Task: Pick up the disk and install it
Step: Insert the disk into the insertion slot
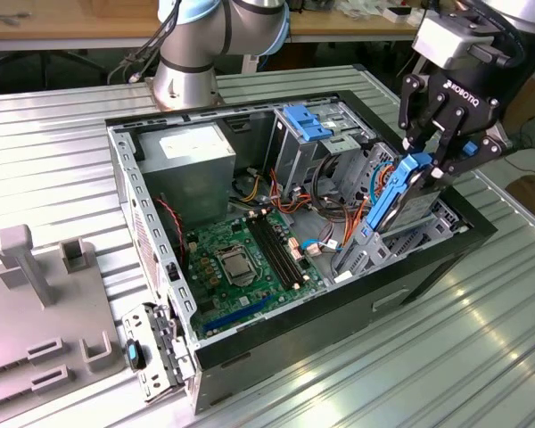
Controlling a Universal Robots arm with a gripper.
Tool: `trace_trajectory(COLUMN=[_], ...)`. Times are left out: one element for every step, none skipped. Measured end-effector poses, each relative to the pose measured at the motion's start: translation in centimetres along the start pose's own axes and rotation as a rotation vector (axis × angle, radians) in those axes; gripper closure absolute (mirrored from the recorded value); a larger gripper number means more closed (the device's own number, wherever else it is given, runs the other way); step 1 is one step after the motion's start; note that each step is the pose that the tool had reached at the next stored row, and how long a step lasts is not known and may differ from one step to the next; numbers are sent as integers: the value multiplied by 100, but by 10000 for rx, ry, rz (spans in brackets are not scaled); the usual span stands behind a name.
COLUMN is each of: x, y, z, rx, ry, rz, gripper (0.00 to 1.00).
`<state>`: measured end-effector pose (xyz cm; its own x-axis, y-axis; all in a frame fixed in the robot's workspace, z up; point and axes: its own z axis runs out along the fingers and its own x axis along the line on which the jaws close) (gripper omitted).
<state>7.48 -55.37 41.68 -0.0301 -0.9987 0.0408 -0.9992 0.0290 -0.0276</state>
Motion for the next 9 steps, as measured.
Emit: trace_trajectory(x=[0, 0, 1, 1, 1, 1, 1, 2, 2], y=[0, 0, 0, 0, 0, 1, 1, 1, 1], z=[4, 8, 14, 20, 23, 29, 35, 39, 44], rx=[0, 0, 0, 0, 0, 0, 0, 0, 0], ry=[0, 0, 0, -1, 0, 0, 1, 1, 0], rz=[0, 0, 0, 0, 0, 0, 0, 0, 0], gripper=[63, 63, 63, 63, 63, 63, 63, 63, 63])
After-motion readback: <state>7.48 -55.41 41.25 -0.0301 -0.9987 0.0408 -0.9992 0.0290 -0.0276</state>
